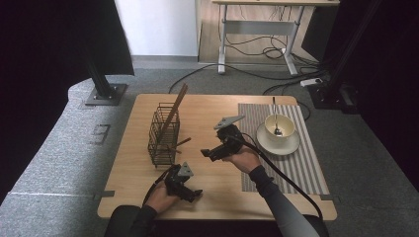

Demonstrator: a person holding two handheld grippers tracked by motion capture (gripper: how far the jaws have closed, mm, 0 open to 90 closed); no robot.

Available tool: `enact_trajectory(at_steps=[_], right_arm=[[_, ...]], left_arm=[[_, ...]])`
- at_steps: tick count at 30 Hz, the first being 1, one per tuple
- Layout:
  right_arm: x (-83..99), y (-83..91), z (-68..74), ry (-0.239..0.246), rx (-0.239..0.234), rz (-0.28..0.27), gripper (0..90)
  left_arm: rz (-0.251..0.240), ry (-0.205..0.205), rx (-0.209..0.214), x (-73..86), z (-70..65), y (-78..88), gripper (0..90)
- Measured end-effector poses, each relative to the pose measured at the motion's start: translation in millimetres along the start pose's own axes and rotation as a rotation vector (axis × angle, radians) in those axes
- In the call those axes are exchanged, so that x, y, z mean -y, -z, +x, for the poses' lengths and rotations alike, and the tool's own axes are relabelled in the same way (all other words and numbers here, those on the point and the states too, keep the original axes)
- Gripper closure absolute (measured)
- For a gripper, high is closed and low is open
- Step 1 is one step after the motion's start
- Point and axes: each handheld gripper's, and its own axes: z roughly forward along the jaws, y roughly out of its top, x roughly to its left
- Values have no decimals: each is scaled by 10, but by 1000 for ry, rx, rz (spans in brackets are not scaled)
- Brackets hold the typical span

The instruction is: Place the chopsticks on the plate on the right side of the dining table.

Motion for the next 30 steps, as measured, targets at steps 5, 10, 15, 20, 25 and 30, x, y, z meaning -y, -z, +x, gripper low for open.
enact_trajectory(at_steps=[5, 10, 15, 20, 25, 30], right_arm=[[-94, -87, 59, 13, -24, -4, 17], [-181, -162, 113, 30, -28, 0, 36], [-283, -242, 191, 61, -41, -3, 133], [-342, -323, 238, 83, -31, 17, 171], [-378, -413, 311, 138, -47, 6, 357], [-407, -495, 386, 169, -67, 18, 519]], left_arm=[[0, -1, 1, 1, 0, 0, 0], [0, -2, 1, 0, -1, 0, 0], [3, -8, 3, 0, 2, 2, 0], [6, -15, 6, 0, 3, 3, 0], [5, -13, 9, 0, -1, 2, 0], [-1, -8, 11, -1, -12, -4, 0]])
